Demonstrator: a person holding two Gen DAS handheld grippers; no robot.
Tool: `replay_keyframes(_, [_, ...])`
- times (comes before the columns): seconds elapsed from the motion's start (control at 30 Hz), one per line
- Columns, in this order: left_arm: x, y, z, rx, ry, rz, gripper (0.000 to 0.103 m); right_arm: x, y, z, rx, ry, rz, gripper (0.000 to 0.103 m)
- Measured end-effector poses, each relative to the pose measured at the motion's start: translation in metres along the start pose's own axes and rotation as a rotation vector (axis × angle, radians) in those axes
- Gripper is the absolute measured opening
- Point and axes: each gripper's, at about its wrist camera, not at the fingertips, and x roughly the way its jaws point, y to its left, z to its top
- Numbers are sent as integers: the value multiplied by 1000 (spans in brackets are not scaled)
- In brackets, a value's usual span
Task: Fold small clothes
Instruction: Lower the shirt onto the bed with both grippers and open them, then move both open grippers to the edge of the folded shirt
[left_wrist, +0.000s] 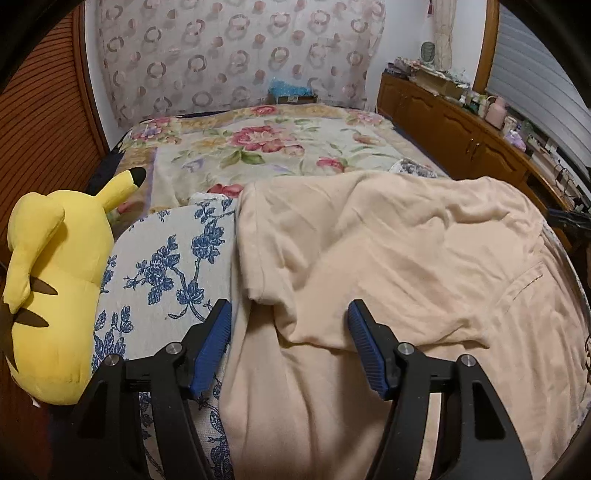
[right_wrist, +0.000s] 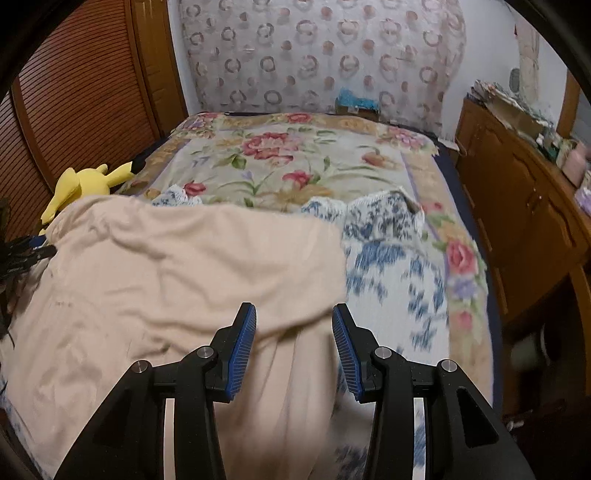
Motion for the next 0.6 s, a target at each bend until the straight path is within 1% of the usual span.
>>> replay_keyframes(0.13, [2, -3, -1, 17, 6, 6, 72, 3, 7, -8, 12, 20, 34, 45])
replay_keyframes(0.27, [2, -4, -1, 18, 7, 7, 73, 17, 7, -6, 26, 33, 31, 45])
replay_keyframes(0.47, [-1, -3, -3, 11, 6, 27, 73, 27, 6, 2, 31, -6, 15, 45])
replay_keyframes(0.6, [-11, -3, -4, 3, -30, 15, 73, 31, 14, -7, 3, -32, -14, 48])
